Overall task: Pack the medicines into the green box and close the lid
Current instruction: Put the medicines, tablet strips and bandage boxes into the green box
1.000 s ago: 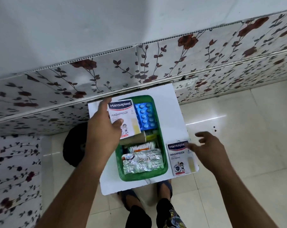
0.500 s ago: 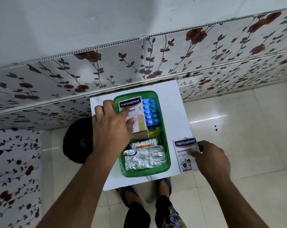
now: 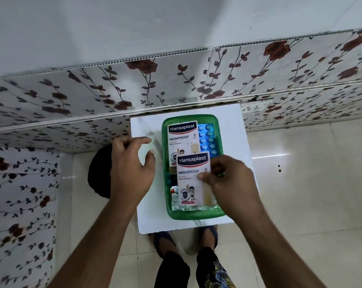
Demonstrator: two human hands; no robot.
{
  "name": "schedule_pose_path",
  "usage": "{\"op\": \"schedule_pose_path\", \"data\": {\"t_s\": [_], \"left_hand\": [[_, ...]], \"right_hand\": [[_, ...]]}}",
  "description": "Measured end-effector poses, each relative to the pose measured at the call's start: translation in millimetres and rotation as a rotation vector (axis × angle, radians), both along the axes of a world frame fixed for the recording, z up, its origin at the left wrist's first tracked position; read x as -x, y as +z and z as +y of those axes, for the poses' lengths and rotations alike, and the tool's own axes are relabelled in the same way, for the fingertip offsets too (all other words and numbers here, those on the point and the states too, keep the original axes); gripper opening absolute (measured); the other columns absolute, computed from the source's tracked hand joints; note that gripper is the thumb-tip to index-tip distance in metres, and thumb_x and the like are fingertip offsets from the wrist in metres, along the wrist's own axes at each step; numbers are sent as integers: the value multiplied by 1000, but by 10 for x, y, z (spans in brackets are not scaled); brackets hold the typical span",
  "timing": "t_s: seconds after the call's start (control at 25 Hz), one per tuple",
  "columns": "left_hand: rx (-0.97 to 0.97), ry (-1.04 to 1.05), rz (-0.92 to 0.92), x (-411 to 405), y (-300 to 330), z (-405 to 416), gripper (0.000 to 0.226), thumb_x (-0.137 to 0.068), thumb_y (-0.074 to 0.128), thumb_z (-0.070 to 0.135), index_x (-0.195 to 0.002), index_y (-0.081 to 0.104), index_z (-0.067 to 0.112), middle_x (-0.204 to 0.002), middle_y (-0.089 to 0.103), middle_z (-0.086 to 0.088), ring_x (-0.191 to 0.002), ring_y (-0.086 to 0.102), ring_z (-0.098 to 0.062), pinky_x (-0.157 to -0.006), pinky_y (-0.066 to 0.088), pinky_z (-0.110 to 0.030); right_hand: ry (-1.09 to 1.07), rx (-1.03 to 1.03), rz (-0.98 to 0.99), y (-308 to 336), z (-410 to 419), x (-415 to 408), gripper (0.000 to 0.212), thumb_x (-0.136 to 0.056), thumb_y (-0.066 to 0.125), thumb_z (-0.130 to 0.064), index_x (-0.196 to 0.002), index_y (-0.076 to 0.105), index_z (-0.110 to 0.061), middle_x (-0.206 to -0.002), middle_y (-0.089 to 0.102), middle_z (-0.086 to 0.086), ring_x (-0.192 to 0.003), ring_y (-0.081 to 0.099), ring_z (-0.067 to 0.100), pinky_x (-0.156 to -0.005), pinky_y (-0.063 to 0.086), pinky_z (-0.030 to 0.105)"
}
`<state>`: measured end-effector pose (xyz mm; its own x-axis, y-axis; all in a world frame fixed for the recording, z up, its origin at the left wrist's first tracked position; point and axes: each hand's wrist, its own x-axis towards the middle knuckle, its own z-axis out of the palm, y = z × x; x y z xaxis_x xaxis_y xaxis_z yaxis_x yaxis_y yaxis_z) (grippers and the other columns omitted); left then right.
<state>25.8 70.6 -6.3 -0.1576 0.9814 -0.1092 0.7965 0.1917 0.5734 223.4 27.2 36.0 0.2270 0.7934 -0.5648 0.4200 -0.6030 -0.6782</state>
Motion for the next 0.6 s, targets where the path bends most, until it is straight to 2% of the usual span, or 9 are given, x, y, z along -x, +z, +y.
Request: {"op": "schedule_pose_path", "data": {"t_s": [0.04, 0.16, 0.24, 0.32, 0.44, 0.56, 0.6], "left_hand": [[4, -5, -1, 13, -13, -12, 27, -86, 66, 21, -113, 67, 25, -115, 42, -1, -99, 58, -27, -81, 41, -27], [29, -19, -5, 64, -67, -20, 26, -86, 66, 21, -111, 68, 24, -115, 47, -3, -95, 56, -20, -77, 38, -22], [55, -17, -56, 87, -90, -27, 24, -87, 64, 20, -111, 68, 25, -113, 48, 1, -92, 55, -12, -72, 36, -13], [100, 10, -161, 113, -127, -27, 23, -89, 61, 16, -109, 67, 25, -108, 52, 2, -84, 57, -9, -68, 38, -8], [303, 99, -305, 159, -242, -37, 22, -91, 57, 13, -105, 65, 28, -94, 64, 0, -73, 62, -13, -59, 43, -24], [532, 86, -334, 125, -380, -94, 19, -91, 59, 20, -109, 63, 24, -93, 69, -2, -83, 69, -21, -71, 52, -33], [588, 91, -371, 90, -409, -103, 20, -90, 59, 21, -110, 63, 21, -95, 71, -3, -82, 70, -21, -77, 55, -37]], "right_hand": [[38, 32, -30, -88, 9, 68, 15, -80, 77, -21, -90, 67, -25, -73, 66, -17, -68, 64, 1, -56, 45, 12], [171, 65, -182, -204, -8, 219, 26, -81, 75, -27, -102, 60, -25, -89, 71, -10, -81, 67, 17, -66, 50, 25], [261, 31, -303, -180, -46, 254, 29, -82, 72, -33, -106, 58, -24, -96, 74, -7, -85, 68, 21, -68, 50, 28], [267, -52, -404, -88, -77, 192, 27, -84, 69, -40, -106, 60, -27, -94, 72, -8, -82, 67, 20, -64, 48, 29], [132, -238, -565, -7, -127, -74, 30, -88, 61, -44, -111, 63, -26, -93, 66, -7, -73, 62, 20, -58, 41, 29], [292, 38, -461, -163, -138, -309, 51, -90, 53, -49, -136, 50, -27, -111, 67, -8, -91, 65, 19, -72, 50, 33], [355, 95, -383, -234, -144, -338, 50, -92, 51, -46, -138, 47, -27, -113, 69, -9, -92, 67, 19, -75, 53, 36]]}}
